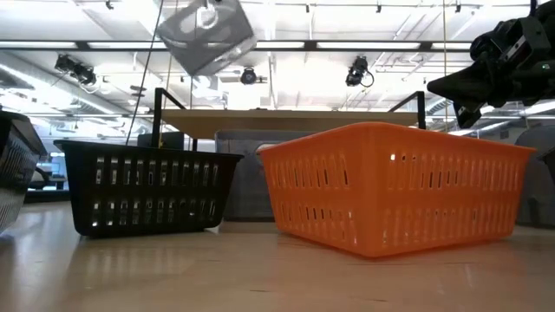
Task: Stack baskets on shelf by color
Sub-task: Put the left gray bin on the shelf, then put the middle orange bin on the shelf
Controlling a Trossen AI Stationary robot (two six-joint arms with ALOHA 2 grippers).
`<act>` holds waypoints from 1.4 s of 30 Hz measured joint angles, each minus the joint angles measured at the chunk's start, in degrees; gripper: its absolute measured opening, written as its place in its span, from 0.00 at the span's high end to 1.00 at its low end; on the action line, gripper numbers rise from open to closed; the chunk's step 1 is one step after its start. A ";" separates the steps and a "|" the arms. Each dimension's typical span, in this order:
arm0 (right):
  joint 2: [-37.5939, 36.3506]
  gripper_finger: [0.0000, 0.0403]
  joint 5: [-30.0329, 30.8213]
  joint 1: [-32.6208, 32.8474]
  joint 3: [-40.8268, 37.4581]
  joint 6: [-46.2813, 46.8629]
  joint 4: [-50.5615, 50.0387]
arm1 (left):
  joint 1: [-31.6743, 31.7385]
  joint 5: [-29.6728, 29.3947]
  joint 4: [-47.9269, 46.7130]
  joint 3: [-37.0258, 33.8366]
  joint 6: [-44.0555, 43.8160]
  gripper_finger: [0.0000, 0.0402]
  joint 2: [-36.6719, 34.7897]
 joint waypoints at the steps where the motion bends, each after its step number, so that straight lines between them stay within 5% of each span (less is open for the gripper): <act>1: 0.14 0.97 0.02 0.00 -0.02 0.00 0.02 | 0.95 1.51 -0.48 -0.02 0.29 0.98 0.77; 6: 0.79 0.97 0.24 0.00 -0.02 0.01 -0.16 | 4.50 6.95 0.21 -0.02 3.97 0.97 4.20; 14: 1.46 0.97 0.25 0.00 -0.01 0.00 -0.01 | 7.45 7.00 -0.25 -0.04 2.80 0.96 7.33; 31: 1.59 0.97 0.26 0.00 -0.02 0.39 -0.04 | 8.84 10.32 -0.21 -0.04 -0.36 0.77 7.47; 42: 1.59 0.97 0.26 0.00 0.00 0.43 -0.04 | 8.84 10.87 -0.17 -0.04 -5.65 0.79 7.47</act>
